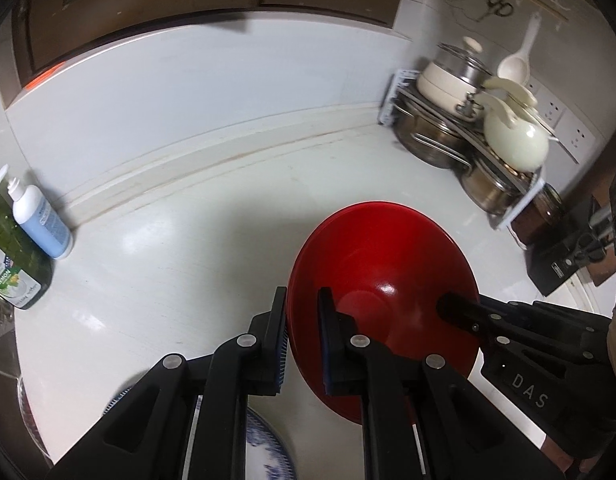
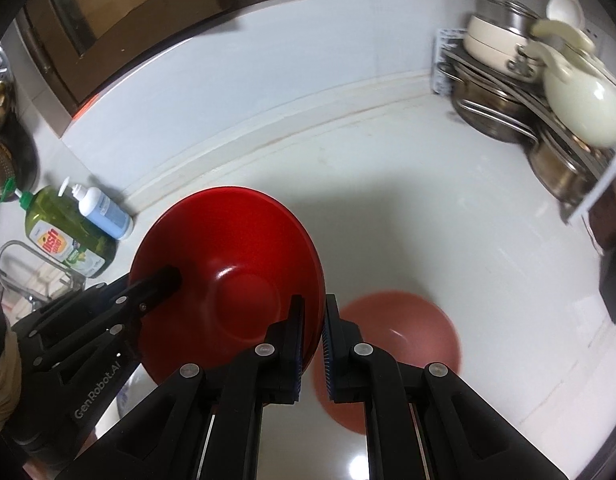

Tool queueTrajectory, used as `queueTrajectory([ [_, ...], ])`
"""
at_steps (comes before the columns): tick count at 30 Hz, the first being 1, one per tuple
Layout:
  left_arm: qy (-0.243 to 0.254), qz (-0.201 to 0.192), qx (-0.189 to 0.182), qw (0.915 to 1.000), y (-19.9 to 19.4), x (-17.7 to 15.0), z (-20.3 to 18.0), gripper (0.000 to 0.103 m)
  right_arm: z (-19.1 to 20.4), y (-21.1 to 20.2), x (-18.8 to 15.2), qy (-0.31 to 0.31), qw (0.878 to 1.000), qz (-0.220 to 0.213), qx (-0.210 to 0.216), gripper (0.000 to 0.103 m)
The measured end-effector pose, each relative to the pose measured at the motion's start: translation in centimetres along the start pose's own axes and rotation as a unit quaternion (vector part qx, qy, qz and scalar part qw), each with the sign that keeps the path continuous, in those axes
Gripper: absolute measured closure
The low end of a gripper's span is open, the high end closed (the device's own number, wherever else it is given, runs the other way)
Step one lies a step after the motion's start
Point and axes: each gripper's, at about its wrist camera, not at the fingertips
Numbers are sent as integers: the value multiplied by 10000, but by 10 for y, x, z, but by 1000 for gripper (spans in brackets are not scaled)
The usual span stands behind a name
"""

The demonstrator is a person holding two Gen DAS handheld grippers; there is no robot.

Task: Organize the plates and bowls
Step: 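Lift and carry the red-and-black bowl onto the pink bowl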

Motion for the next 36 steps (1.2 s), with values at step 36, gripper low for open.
queueTrajectory([
  [36,674,738,-51,9950,64,-39,-85,86,-105,12,-54,655,9970,266,-322,92],
])
Point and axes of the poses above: each gripper's, at about its wrist camera, not at the fingertips, and y roughly the way its jaws point, z to its left, x to its top, and after that the axes turned 3 degrees about x, right-handed
